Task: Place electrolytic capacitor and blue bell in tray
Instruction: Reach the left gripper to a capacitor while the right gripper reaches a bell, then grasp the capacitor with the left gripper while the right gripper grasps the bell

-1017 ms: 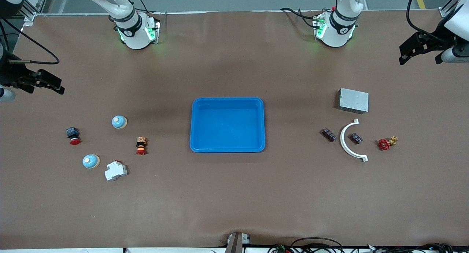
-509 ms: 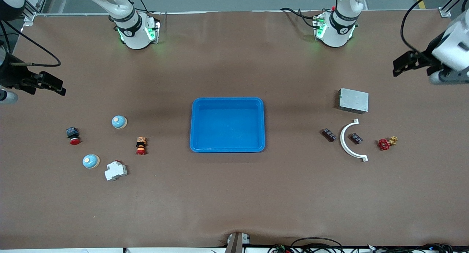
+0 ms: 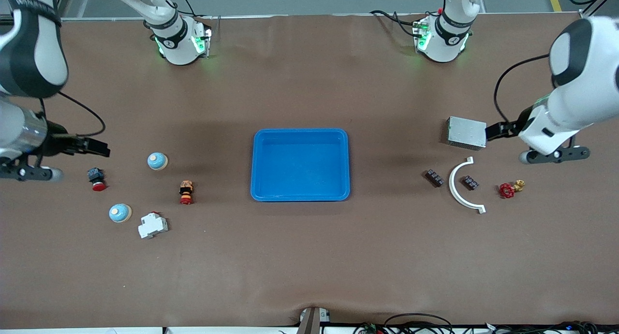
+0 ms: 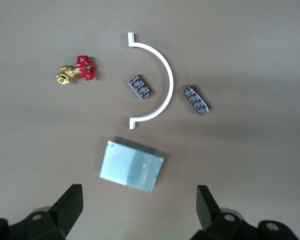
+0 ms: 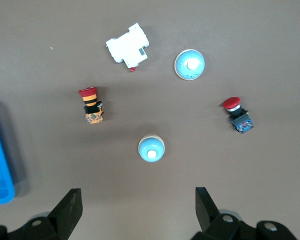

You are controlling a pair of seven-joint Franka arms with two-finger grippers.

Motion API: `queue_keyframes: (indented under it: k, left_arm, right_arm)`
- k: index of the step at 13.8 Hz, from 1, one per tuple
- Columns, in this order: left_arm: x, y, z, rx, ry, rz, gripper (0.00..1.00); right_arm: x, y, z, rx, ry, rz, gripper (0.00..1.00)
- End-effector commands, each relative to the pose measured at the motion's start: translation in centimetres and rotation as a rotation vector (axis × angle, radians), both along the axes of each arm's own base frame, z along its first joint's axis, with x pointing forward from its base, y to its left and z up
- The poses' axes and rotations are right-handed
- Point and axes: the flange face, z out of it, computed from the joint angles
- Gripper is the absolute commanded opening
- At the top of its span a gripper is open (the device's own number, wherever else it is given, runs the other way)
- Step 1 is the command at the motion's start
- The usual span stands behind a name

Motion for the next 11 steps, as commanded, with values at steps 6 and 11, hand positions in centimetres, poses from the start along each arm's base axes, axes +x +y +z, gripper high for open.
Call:
queue_keyframes:
  k: [6,11]
  left_arm:
    - [-0.6,-1.0,-14.5,0.006,-0.090,0.296,0.91]
    - [-0.2,-4.0,-20.5,0.006,-0.114,0.511,0.83]
  right_arm:
    - [0.5,-3.5,-15.4,0.015,0.014,0.072,1.00]
    - [-1.9,-3.3,-20.0,0.014,-0.004,0.076,1.00]
